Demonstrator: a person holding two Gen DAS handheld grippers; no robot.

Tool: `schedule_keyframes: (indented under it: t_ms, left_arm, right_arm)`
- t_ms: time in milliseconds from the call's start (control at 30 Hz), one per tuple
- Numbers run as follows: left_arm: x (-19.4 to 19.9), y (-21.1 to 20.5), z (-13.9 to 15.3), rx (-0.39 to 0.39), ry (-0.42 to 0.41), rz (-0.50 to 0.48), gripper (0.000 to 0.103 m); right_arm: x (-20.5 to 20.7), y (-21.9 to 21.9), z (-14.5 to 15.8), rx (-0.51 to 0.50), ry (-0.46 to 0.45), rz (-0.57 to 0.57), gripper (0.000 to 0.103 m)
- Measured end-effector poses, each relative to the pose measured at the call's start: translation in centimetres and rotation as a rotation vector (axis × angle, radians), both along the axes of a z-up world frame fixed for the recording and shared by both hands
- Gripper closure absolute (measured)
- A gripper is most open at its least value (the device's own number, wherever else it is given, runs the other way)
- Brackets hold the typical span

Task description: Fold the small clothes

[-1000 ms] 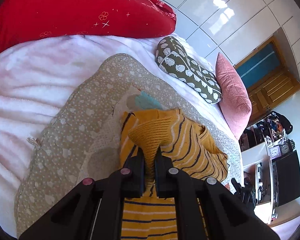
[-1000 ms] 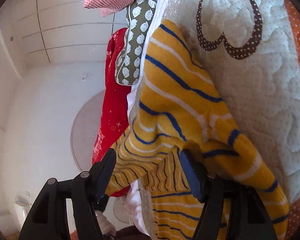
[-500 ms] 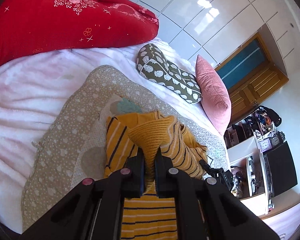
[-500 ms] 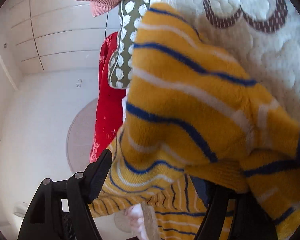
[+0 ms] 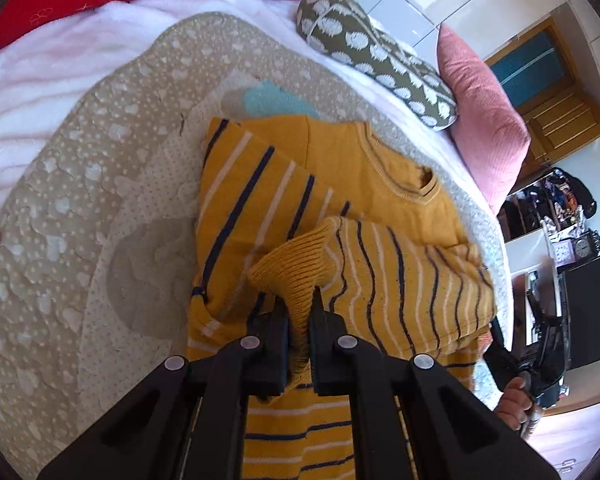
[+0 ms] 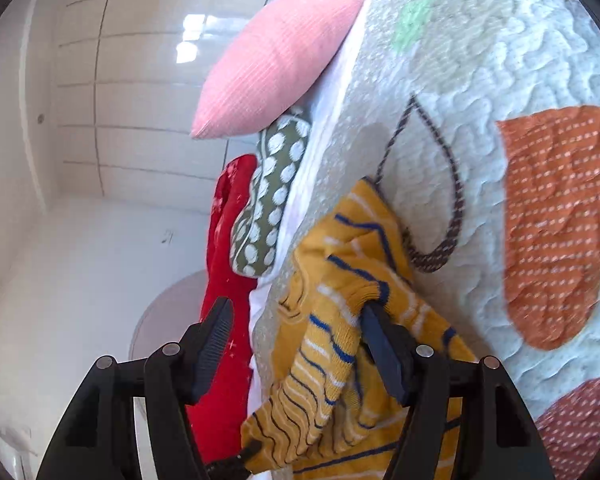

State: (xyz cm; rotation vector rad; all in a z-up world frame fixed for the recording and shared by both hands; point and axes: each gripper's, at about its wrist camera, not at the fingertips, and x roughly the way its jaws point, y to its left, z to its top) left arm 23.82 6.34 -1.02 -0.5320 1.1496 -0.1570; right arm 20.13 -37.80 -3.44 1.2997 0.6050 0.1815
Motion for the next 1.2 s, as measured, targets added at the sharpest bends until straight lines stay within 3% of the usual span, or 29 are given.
schedule_keyframes:
  t_ms: [100, 200, 300, 400, 500, 600, 633, 700, 833, 933, 1067, 1133, 1200]
  left_arm:
    - [1.1, -0.6, -2.0, 0.075, 0.033, 0.006, 0.095]
    - [1.5, -0.2, -2.8, 0.052, 0.043, 0.014, 0.093]
    - [1.4, -0.1, -2.6, 0.049, 0.028, -0.005, 0.092]
    - [1.0, 0.0, -2.6, 0.045, 0.02, -0.012, 0.092]
    - [0.0, 0.2, -2.1, 0.045, 0.012, -0.002, 0.088]
    - [-2.2, 0.3, -0.3, 0.091, -0.054, 0.002, 0.082]
    - [-3.2, 0.3, 0.4, 0.106, -0.077, 0.005, 0.078]
    - [-5.4, 0.5, 1.5, 0.123, -0.114, 0.02, 0.07]
    - [-9.6, 0.7, 2.6, 0.129, -0.17, 0.023, 0.059]
    - [-11.3, 0.8, 1.8, 0.107, -0.152, 0.028, 0.058]
    - [-13.7, 0.5, 0.8, 0.116, -0.141, 0.039, 0.058]
    - [-15.2, 0.1, 0.8, 0.144, -0.155, 0.044, 0.058]
    - [-16.5, -0.4, 0.8, 0.162, -0.165, 0.048, 0.058]
  right_arm:
    - [0.0, -1.1, -0.5, -0.141, 0.076, -0.034, 0.032]
    - [-0.6, -2.7, -1.5, -0.24, 0.145, -0.069, 0.033]
    - [-1.6, -3.6, -1.3, -0.23, 0.116, -0.06, 0.033]
    - [-1.9, -3.3, 0.4, -0.31, 0.075, 0.023, 0.033]
    - [-0.2, -1.6, 1.3, -0.41, 0.094, 0.103, 0.034]
    - [1.9, 0.3, 1.5, -0.539, 0.125, 0.204, 0.043]
    - [2.6, 1.2, 1.2, -0.571, 0.144, 0.266, 0.055]
    - [3.5, 2.9, 0.3, -0.643, 0.197, 0.372, 0.09]
    - [2.1, 1.5, 0.7, -0.75, 0.25, 0.274, 0.091]
    - [1.8, 0.8, -0.5, -0.8, 0.333, 0.241, 0.087]
    - [0.6, 1.1, 2.6, -0.878, 0.247, 0.164, 0.08]
    - [0.4, 1.5, 5.2, -0.925, 0.174, 0.109, 0.065]
    - [1.8, 2.6, 6.6, -0.982, 0.142, 0.142, 0.064]
